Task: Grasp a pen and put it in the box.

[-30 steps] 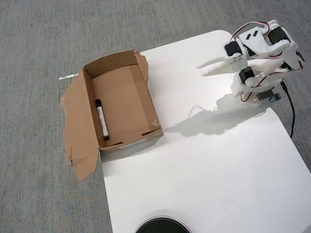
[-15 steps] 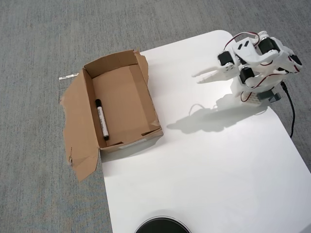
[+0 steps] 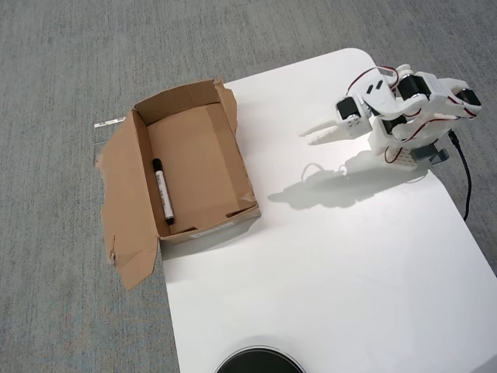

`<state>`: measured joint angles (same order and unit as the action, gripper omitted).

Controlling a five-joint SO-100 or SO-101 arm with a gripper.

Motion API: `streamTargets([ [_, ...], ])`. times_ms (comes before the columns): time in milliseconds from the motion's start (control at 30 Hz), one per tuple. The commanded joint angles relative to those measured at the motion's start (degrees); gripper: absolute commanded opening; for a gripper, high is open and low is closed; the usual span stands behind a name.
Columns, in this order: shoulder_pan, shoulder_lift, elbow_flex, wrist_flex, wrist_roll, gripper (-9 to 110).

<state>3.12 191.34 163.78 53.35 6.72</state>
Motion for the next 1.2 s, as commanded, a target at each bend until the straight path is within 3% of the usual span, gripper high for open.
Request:
streamTargets([
  [0, -0.04, 4.31, 1.27, -0.88, -0.13, 15],
  [1167, 0.22, 5.19, 1.36, -0.18, 0.04, 15],
])
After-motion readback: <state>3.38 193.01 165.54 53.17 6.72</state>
